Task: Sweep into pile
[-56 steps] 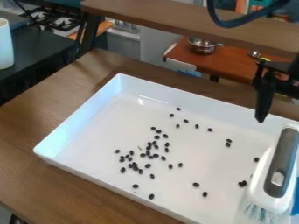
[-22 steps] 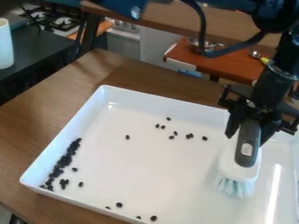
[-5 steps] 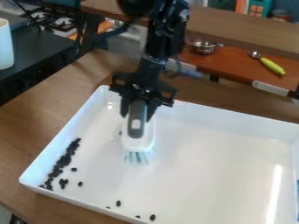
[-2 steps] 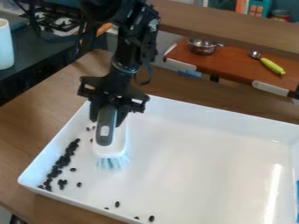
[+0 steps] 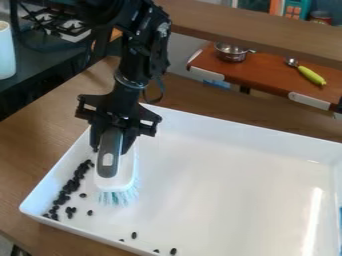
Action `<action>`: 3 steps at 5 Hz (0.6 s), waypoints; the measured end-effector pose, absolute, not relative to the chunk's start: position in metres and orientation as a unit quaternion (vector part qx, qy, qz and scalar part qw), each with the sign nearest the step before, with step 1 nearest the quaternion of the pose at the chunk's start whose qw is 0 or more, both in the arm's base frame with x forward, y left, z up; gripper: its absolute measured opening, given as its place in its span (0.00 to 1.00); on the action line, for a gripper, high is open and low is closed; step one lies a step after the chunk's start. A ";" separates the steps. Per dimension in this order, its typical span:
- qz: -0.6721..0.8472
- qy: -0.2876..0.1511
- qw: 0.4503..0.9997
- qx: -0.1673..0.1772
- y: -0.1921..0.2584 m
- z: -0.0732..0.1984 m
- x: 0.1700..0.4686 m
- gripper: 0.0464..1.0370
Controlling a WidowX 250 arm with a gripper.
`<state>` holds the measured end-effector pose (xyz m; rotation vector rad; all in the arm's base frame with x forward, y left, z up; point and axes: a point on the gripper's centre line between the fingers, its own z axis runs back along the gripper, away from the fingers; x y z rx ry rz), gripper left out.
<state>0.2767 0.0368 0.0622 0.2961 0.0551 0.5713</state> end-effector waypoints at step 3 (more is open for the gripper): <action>0.223 -0.047 0.961 0.156 -0.076 0.100 0.292 0.46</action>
